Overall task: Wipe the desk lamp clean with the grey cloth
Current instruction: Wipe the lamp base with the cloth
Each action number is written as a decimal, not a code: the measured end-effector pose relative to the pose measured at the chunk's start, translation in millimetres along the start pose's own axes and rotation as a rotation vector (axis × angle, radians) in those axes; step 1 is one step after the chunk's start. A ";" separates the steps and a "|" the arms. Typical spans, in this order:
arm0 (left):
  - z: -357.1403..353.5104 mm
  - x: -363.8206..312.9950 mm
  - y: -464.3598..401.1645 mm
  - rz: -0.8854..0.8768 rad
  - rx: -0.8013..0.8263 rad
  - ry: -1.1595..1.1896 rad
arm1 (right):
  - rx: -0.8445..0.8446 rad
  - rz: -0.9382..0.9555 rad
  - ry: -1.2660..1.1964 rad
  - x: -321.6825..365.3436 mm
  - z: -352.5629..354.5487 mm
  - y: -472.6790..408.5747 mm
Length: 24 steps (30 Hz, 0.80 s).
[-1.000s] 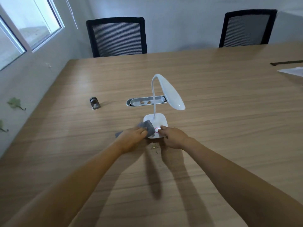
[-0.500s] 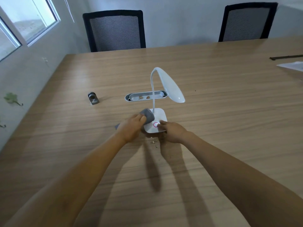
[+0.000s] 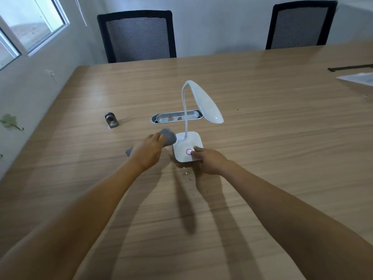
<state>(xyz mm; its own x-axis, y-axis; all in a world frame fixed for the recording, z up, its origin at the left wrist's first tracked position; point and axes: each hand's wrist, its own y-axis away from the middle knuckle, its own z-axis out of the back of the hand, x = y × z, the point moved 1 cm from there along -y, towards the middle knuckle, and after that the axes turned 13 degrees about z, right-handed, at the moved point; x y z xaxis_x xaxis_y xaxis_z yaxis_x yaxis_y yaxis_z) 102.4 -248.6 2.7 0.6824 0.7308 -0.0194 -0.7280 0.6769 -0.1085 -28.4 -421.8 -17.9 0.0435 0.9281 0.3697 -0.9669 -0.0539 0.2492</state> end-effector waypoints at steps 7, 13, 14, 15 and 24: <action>-15.3 -21.6 7.1 -0.199 0.197 -0.103 | 0.016 0.003 0.003 -3.2 0.6 -6.7; 13.9 10.6 8.4 -0.005 0.258 0.188 | 0.018 -0.018 -0.050 -3.2 1.5 -11.4; 20.6 16.3 6.7 0.065 0.246 0.273 | 0.008 -0.020 -0.058 -2.7 2.2 -12.0; 26.5 21.7 6.0 0.130 0.239 0.366 | -0.024 -0.025 -0.079 -1.9 3.5 -11.9; 48.8 15.3 5.4 0.170 0.433 0.648 | -0.266 0.032 -0.729 24.7 23.2 11.4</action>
<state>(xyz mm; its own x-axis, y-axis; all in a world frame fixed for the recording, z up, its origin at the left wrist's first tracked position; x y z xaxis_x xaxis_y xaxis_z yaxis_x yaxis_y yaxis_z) 105.7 -229.5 50.3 0.3656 0.7202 -0.5896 -0.6957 0.6322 0.3410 -32.5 -408.0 14.9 0.0798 0.4460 0.8915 -0.9943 0.0996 0.0391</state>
